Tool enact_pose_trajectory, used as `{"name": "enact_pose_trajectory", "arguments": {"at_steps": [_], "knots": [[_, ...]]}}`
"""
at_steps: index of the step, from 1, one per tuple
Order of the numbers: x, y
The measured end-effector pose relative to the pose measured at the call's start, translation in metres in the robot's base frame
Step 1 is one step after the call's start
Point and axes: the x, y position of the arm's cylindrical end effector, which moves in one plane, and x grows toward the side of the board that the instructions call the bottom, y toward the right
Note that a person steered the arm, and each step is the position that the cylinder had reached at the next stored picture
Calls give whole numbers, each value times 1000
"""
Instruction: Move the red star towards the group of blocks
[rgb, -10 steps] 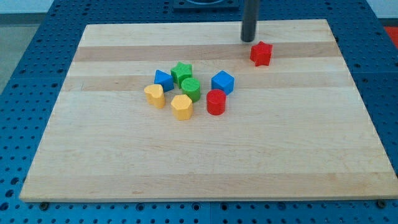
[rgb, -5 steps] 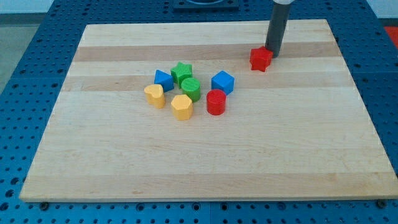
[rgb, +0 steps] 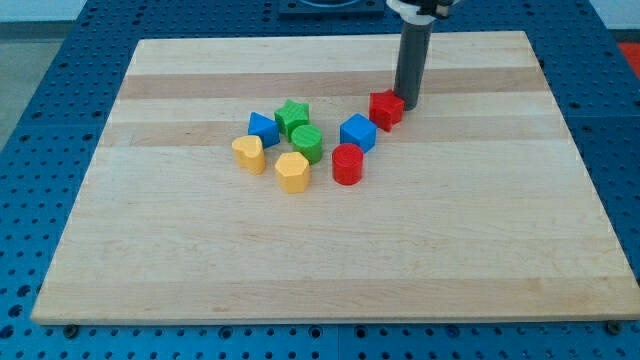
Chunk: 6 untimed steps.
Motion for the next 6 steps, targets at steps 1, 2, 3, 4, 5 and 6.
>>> {"name": "enact_pose_trajectory", "arguments": {"at_steps": [1, 2, 3, 4, 5, 6], "knots": [[0, -13], [0, -26], [0, -40], [0, -51], [0, -60], [0, -66]]}}
